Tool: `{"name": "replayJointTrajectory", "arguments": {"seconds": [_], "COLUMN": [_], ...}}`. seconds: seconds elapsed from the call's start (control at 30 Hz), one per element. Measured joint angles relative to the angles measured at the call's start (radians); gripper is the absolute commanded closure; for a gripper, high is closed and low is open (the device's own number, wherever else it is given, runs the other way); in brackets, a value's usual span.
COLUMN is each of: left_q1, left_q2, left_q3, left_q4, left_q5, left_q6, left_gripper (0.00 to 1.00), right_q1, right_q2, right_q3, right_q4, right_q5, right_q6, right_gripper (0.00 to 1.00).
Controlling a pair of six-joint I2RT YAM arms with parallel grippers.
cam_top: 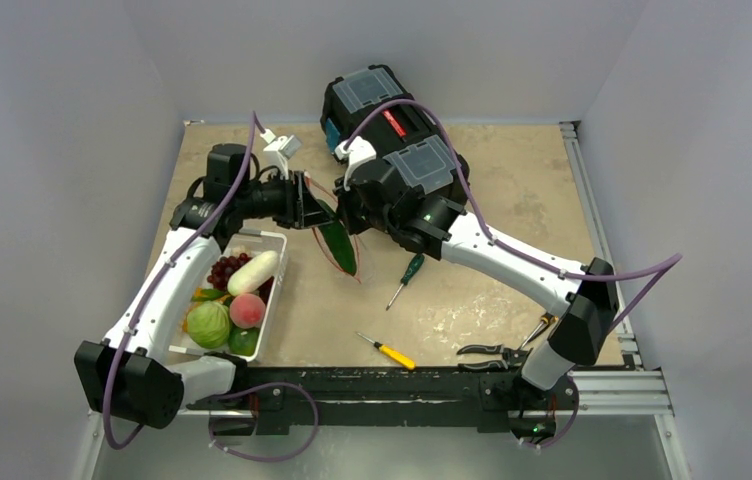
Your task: Place the food in the zip-top bag and seal the zipper
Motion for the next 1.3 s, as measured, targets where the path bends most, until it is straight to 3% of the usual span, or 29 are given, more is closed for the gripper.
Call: {"name": "replayJointTrajectory", "arguments": {"seconds": [0.57,0.6,0.73,0.83,1.0,1.3], "left_q1": [-0.036,-0.036,-0.039,-0.041,-0.041,-0.041], "left_q2": [0.000,0.000,0.000,0.000,-0.043,-0.230], "left_q3": [-0.003,-0.003,-0.003,-0.003,-0.010,-0.049], "left_q4": [-0.027,-0.027,-0.036,-0.045,-0.047,-0.034], "left_q5": [-0.077,-0.077,-0.083,-0.101,-0.164,-0.338], "left_q6": [0.042,0.041,0.042,0.049,0.054,0.078], "left_gripper": [0.98,0.91,0.44,0.29,0.23,0.25], "right_q1": [0.000,0.000,0.000,0.002,0.007,0.009], "right_q2": [0.000,0.000,0.001,0.001,0.001,0.001], "right_q3": [-0.010,-0.010,-0.010,-0.010,-0.010,-0.010], "right_q4": [0.016,0.016,0.016,0.018,0.019,0.026], "right_q5": [-0.003,-0.003,-0.007,-0.024,-0.033,-0.050], "right_q6": [0.020,0.020,0.020,0.026,0.029,0.035], "right_gripper": [1.00,1.00,1.00,1.00,1.00,1.00]}}
